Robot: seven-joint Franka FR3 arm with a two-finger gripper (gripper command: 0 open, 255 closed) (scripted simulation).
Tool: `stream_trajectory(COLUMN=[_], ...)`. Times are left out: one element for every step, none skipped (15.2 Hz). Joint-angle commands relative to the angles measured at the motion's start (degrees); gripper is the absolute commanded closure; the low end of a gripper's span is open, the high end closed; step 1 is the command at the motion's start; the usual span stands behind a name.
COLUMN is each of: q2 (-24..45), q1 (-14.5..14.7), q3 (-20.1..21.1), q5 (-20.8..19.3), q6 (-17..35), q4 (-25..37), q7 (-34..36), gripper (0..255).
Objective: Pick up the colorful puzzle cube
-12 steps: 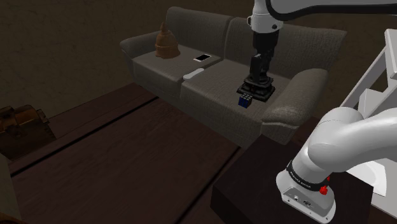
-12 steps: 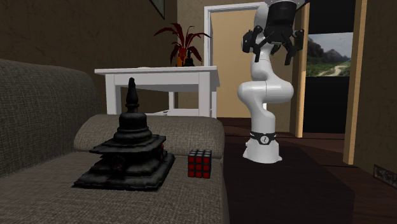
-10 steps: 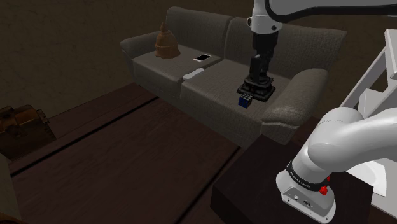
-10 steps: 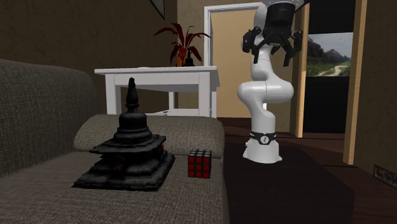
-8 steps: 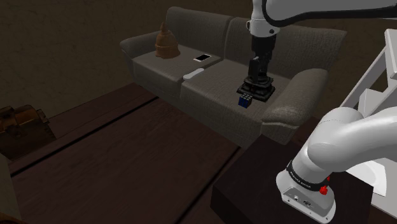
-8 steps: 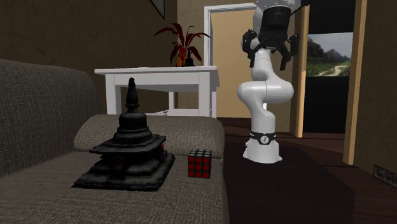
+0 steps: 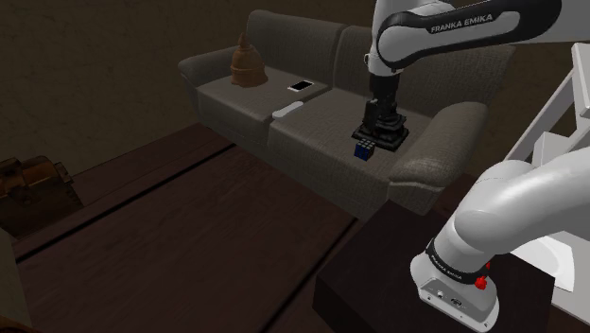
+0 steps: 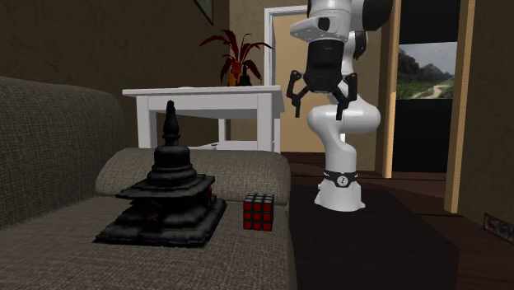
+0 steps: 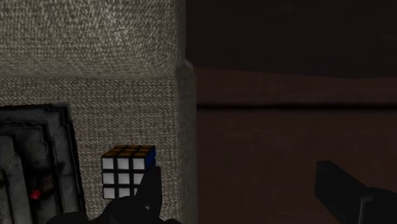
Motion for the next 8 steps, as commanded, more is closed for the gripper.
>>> stream_trajectory(q2=[2.8,4.4,6.1,7.9,9.7,11.6,13.6,15.7], q1=[-0.6,-0.8,-1.0,-1.2,-1.4,-1.6,-1.7,-1.7], q3=[-1.9,-2.8,-3.8,-4.7,-5.7,-6.6,-7.5,-8.4], q5=[-0.4,-0.5,-0.5,-0.5,-0.3,-0.1,0.2,0.7], q6=[4.1,6.0,7.9,9.8,11.6,13.5,15.3,17.0], q4=[-0.7,-0.8,-0.8,-0.7,-0.5,-0.2,0.1,0.5], q7=[-1.2,-1.9,-2.6,-3.4,-4.2,-5.0,-5.9,-6.8], gripper=[0,0,0,0,0,0,0,0])
